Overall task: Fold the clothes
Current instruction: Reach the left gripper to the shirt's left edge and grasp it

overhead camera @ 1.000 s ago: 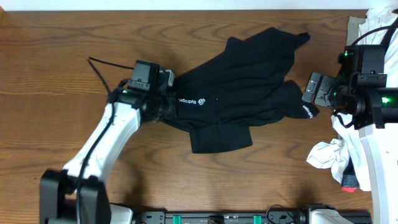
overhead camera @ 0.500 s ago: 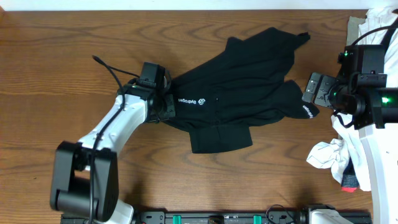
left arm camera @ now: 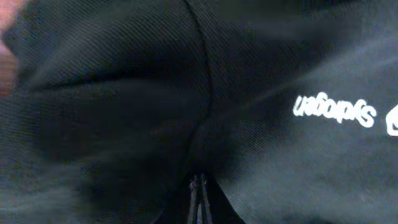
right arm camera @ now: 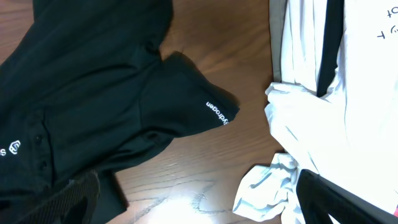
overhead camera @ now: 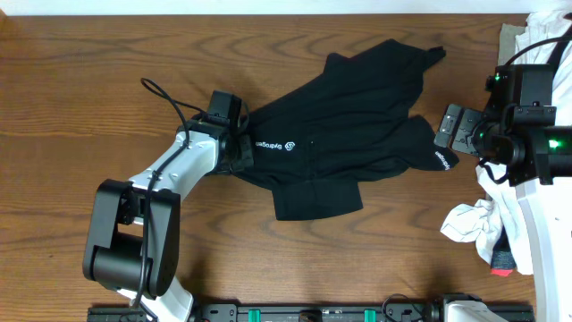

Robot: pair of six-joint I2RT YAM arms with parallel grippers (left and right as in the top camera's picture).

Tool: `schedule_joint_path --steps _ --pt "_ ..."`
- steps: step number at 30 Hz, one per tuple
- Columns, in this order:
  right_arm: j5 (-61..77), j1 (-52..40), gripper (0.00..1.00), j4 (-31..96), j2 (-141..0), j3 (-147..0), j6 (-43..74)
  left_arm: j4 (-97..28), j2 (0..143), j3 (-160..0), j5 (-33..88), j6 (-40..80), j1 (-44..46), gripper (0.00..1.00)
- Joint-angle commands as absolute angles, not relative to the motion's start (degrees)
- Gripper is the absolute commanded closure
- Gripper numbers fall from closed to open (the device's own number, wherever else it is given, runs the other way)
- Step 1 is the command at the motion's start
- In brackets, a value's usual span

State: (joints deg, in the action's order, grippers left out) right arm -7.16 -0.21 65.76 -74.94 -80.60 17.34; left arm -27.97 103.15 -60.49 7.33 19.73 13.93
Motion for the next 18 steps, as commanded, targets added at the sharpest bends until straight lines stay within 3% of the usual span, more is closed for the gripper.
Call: schedule_joint_path --steps 1,18 --pt "-7.49 0.21 0.01 65.78 -74.89 -80.77 17.08 -27.57 103.85 -61.25 2.83 20.47 13.96 0.94" --pt "-7.51 0.21 0.01 65.78 -74.89 -80.77 17.1 -25.5 109.97 -61.19 2.07 21.78 13.89 0.94"
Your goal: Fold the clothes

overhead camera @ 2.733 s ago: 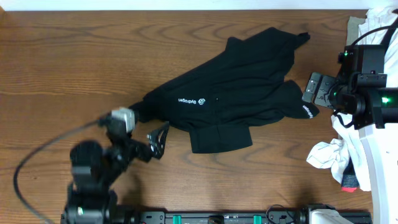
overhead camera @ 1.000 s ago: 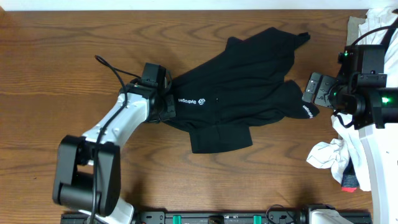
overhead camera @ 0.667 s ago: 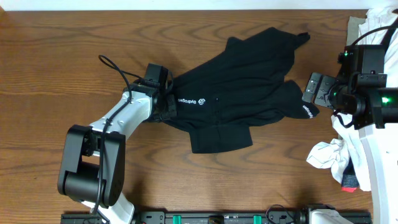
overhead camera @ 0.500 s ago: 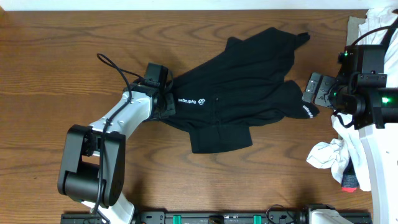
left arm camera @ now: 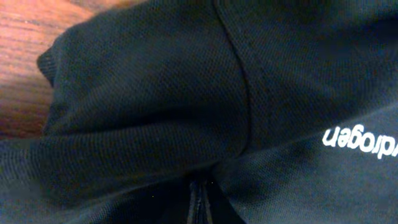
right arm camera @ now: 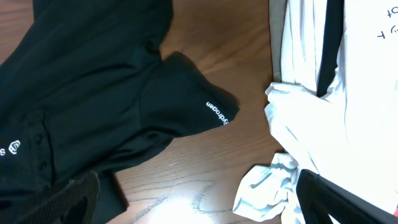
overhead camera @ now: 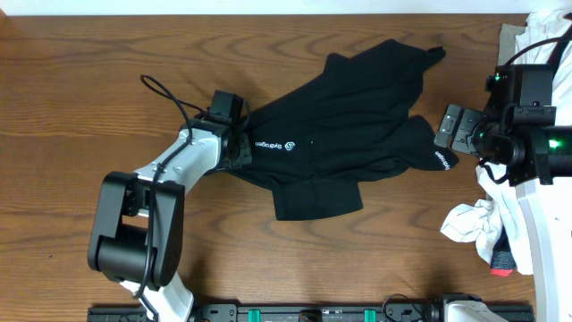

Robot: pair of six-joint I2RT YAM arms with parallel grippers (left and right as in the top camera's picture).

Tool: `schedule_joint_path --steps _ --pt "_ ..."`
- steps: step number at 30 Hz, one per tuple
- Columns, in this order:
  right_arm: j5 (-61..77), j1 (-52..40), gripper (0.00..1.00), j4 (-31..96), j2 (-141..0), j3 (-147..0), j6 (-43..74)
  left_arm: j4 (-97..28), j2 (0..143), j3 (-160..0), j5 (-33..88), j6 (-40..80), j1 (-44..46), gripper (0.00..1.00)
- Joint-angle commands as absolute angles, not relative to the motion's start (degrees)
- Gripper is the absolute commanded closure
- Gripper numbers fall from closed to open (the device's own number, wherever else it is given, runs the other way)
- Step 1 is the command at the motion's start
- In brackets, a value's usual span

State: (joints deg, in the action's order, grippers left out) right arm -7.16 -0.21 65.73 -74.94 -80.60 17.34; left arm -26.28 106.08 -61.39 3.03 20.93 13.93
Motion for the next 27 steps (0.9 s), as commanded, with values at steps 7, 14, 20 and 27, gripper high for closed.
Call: schedule_joint_path --steps 7,14,20,27 --pt "-7.51 0.21 0.01 65.78 -74.89 -80.77 17.1 -18.06 115.5 -61.21 2.07 21.74 13.43 0.94" --pt "-7.51 0.21 0.01 65.78 -74.89 -80.77 17.1 -5.45 120.09 -61.21 2.04 21.1 10.7 0.94" --pt "-7.51 0.21 0.01 65.78 -74.89 -80.77 17.1 7.31 123.46 -61.21 1.87 14.81 7.84 0.94" --pt "-7.51 0.21 0.01 65.78 -74.89 -80.77 17.1 22.48 128.46 -61.39 1.87 8.75 6.26 0.94"
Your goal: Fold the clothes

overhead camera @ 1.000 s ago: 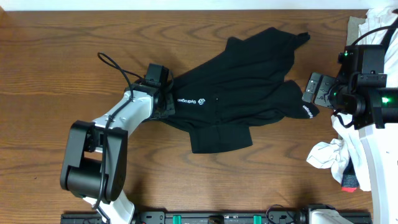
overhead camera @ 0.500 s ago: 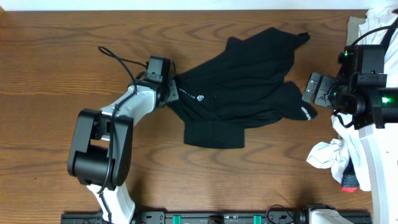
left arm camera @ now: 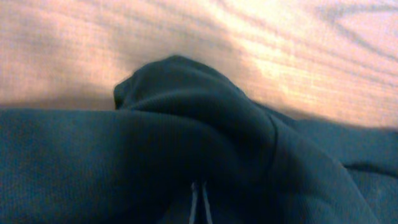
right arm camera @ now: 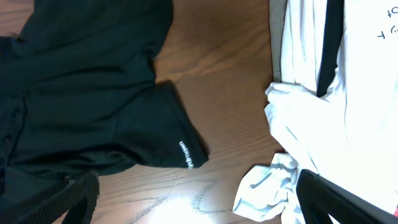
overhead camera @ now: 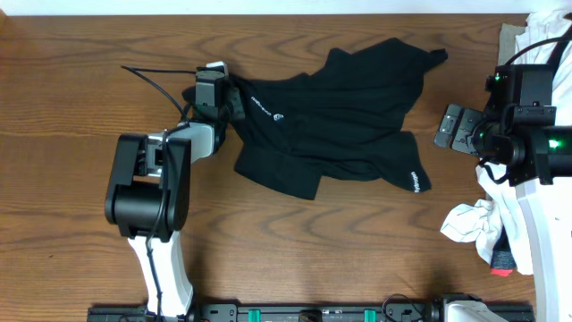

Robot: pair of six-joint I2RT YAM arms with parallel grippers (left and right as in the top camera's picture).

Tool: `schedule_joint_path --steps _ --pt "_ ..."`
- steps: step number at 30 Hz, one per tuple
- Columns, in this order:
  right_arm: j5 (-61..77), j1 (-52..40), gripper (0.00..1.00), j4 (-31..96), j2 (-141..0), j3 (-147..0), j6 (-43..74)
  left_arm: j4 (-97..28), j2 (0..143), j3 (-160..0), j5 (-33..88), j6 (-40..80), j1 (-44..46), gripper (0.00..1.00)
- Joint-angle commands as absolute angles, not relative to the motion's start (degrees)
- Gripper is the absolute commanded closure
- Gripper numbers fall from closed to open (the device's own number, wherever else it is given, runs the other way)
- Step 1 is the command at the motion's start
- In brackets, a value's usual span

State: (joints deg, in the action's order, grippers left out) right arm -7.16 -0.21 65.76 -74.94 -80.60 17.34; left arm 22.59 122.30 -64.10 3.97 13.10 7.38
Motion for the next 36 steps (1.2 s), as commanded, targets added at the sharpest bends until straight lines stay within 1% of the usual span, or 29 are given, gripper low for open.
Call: schedule_joint_path --steps 1,4,6,9,12,13,15,16,18,23,24,25,26,27,30,36 --pt "-7.51 0.21 0.01 65.78 -74.89 -80.77 17.1 24.91 129.4 -61.45 1.85 8.05 6.26 0.94" --pt "-7.51 0.21 0.01 65.78 -74.89 -80.77 17.1 30.79 131.63 -62.13 1.85 5.06 6.17 0.94" --pt "-7.51 0.21 0.01 65.78 -74.89 -80.77 17.1 31.86 132.27 -63.33 1.83 2.24 6.15 0.94" --pt "-7.51 0.21 0.01 65.8 -74.89 -80.77 17.08 30.59 131.15 -65.39 1.83 -0.23 6.17 0.94" --pt "-7.51 0.21 0.01 65.78 -74.89 -80.77 17.1 27.16 125.67 -66.15 1.83 -0.14 6.17 0.93" --pt "-7.51 0.21 0.01 65.78 -74.89 -80.77 17.1 24.75 120.84 -66.13 1.8 0.58 6.17 0.9" --pt "-7.51 0.21 0.01 65.78 -74.89 -80.77 17.1 21.26 114.56 -66.13 1.85 2.87 6.17 0.77" --pt "-7.51 0.21 0.01 65.78 -74.89 -80.77 17.1 19.22 111.55 -66.15 1.85 4.64 6.17 0.77" --pt "-7.51 0.21 0.01 65.78 -74.89 -80.77 17.1 13.98 105.49 -66.13 1.87 7.99 6.33 0.77" --pt "-7.51 0.21 0.01 65.78 -74.89 -80.77 17.1 -5.06 92.33 -66.13 4.49 17.08 8.78 0.78" --pt "-7.51 0.21 0.01 65.78 -74.89 -80.77 17.1 -8.8 90.67 -66.13 5.26 18.0 9.85 0.81" --pt "-7.51 0.21 0.01 65.78 -74.89 -80.77 17.1 -12.27 89.32 -66.13 5.85 18.57 11.14 0.9" --pt "-7.51 0.21 0.01 65.78 -74.89 -80.77 17.1 -15.66 88.47 -66.11 6.0 18.79 12.91 0.94" --pt "-7.51 0.21 0.01 65.78 -74.89 -80.77 17.1 -17.91 88.2 -66.08 5.98 18.79 14.61 0.94" --pt "-7.51 0.21 0.01 65.78 -74.89 -80.77 17.1 -20.51 89.34 -64.97 5.98 18.79 20.47 0.94" --pt "-7.51 0.21 0.01 65.78 -74.89 -80.77 17.1 -17.65 95.31 -64.1 5.93 18.76 29.17 0.94"
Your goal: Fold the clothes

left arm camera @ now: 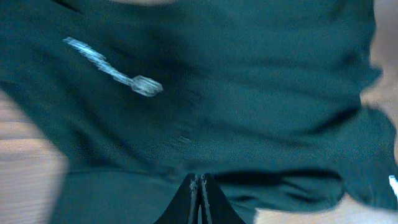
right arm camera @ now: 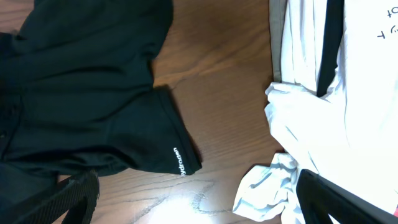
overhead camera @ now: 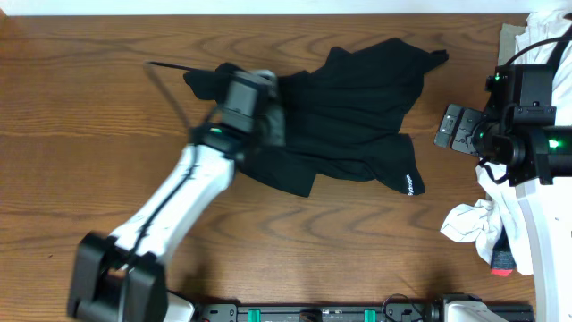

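Observation:
A black polo shirt (overhead camera: pixel 357 98) lies crumpled and partly spread at the back middle of the wooden table (overhead camera: pixel 71 179). One sleeve with white lettering (overhead camera: pixel 408 182) points toward the front right. My left gripper (overhead camera: pixel 266 125) hovers over the shirt's left half, blurred by motion. In the left wrist view its fingers (left arm camera: pixel 199 186) are pressed shut above the black shirt (left arm camera: pixel 249 81) with no fabric seen between them. My right gripper (overhead camera: pixel 450 128) is open over bare wood just right of the shirt; its view shows the shirt (right arm camera: pixel 81 93) and the lettered sleeve (right arm camera: pixel 177 160).
A heap of white clothes (overhead camera: pixel 474 224) fills the right edge of the table, also seen close beside the right gripper (right arm camera: pixel 311 112). The shirt's left corner (overhead camera: pixel 192 76) rests near the back. Bare wood lies left and in front of the shirt.
My left gripper was shut on the shirt's left corner at the back left. It now sits further right over the shirt's body, and the corner lies on the table. The right arm is unchanged.
At first my left gripper was shut on the shirt's left edge near the table's middle, and it stayed so. Later the gripper and shirt stood further left and back, the lettered sleeve drawn away from the right gripper. Now the left gripper is off that corner.

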Robot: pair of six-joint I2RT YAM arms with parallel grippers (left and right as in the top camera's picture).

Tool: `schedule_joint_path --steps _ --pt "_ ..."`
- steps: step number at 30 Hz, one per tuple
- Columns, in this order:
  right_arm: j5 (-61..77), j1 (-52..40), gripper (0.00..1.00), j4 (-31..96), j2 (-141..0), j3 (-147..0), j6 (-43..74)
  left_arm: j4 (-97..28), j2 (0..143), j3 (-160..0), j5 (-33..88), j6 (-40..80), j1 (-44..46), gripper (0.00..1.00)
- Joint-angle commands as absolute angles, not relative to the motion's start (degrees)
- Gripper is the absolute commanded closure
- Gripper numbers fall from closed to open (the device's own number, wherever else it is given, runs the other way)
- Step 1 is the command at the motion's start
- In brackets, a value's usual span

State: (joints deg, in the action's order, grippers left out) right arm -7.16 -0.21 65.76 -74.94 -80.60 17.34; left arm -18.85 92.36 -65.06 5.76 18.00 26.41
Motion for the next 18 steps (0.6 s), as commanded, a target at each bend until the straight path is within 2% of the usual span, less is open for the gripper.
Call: schedule_joint_path --steps 1,9,18 --pt "-7.51 0.21 0.01 65.78 -74.89 -80.77 17.1 -16.69 96.47 -64.1 5.93 18.76 30.0 0.94" --pt "-7.51 0.21 0.01 65.78 -74.89 -80.77 17.1 -13.82 102.76 -64.1 6.31 23.44 31.11 0.94" --pt "-7.49 0.21 0.01 65.78 -74.89 -80.77 17.1 -13.3 104.86 -64.07 13.32 24.36 31.73 0.94"
